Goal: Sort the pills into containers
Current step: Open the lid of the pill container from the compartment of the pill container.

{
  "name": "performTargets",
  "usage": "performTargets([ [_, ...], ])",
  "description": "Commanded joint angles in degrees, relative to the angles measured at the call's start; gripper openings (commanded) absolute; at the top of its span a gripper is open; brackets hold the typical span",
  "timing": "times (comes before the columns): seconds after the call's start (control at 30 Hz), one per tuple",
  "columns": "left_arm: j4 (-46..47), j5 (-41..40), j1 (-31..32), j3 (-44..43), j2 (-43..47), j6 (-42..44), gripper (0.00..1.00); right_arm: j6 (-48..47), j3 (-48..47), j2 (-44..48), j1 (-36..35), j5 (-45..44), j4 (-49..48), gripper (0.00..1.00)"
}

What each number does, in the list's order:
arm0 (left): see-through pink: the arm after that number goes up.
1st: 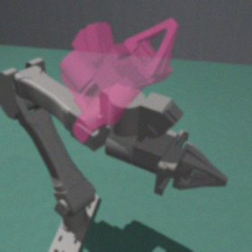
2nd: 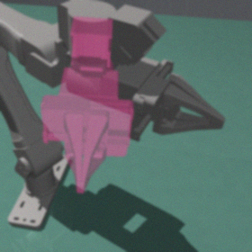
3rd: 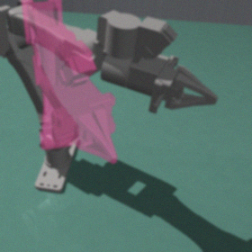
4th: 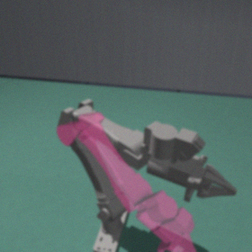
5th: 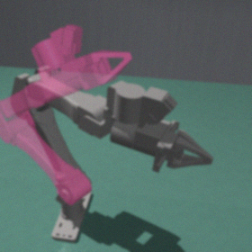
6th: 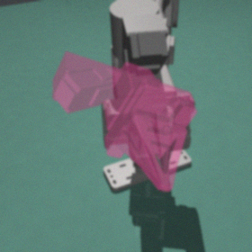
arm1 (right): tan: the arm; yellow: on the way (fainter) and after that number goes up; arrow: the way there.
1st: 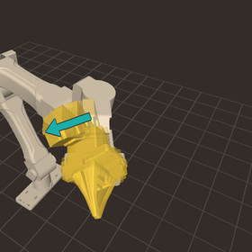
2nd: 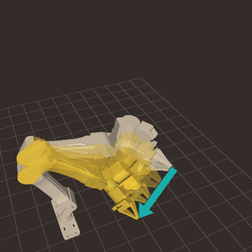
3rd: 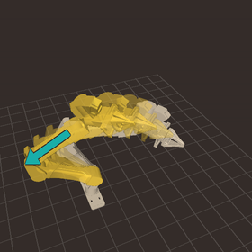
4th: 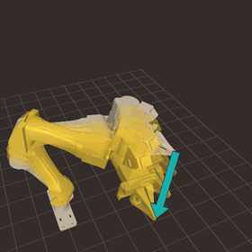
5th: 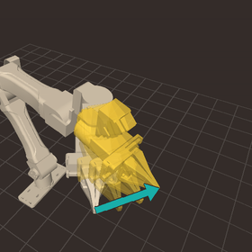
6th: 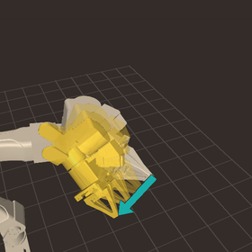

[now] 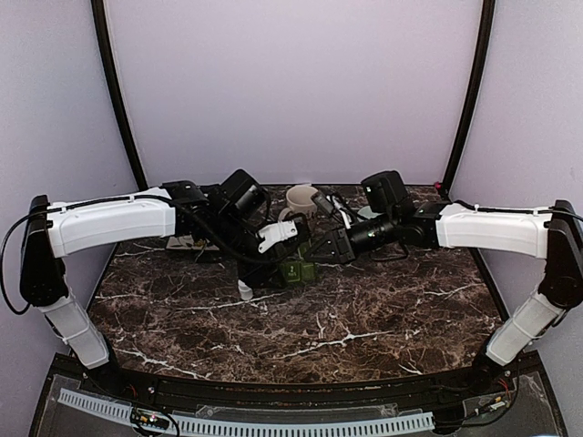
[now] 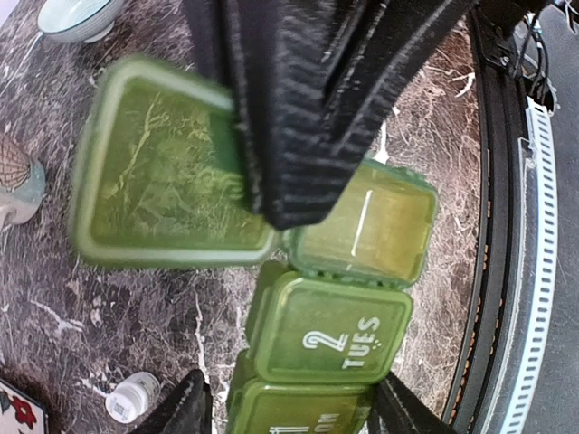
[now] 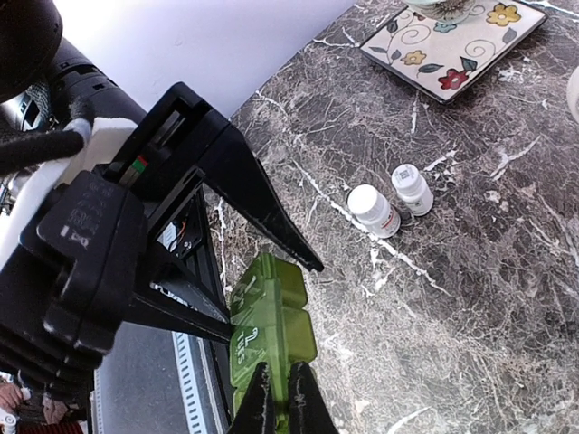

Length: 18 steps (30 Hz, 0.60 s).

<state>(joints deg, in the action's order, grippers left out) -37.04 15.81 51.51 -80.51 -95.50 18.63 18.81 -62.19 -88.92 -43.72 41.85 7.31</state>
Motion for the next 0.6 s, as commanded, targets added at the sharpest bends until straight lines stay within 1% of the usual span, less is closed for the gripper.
performTargets([
  [0.0, 6.19, -3.07, -1.03, 1.04, 4.40, -3.66, 0.60, 2.71, 3.04, 1.77, -0.06, 3.53, -5.38, 0.00],
  [0.1, 7.05, -2.98, -1.27, 2.12, 5.57, -4.91, 0.66, 4.35, 5.05, 2.08, 0.14, 3.36, -8.41, 0.00],
  [0.23, 7.04, -3.07, -1.56, 2.74, 6.65, -5.88, 0.70, 6.15, 7.02, 2.18, 0.22, 3.07, -12.08, 0.00],
  [0.27, 7.02, -3.07, -1.65, 2.87, 6.81, -6.10, 0.92, 6.31, 7.40, 2.18, 0.25, 3.00, -12.51, 0.00],
  [0.3, 7.01, -3.14, -1.73, 2.96, 7.00, -6.48, 0.98, 6.52, 7.81, 2.24, 0.21, 2.85, -12.99, 0.00],
  [0.57, 8.02, -3.72, -2.11, 5.14, 9.79, -9.94, 0.99, 7.72, 10.92, 1.66, 0.53, 2.63, -19.02, 0.00],
])
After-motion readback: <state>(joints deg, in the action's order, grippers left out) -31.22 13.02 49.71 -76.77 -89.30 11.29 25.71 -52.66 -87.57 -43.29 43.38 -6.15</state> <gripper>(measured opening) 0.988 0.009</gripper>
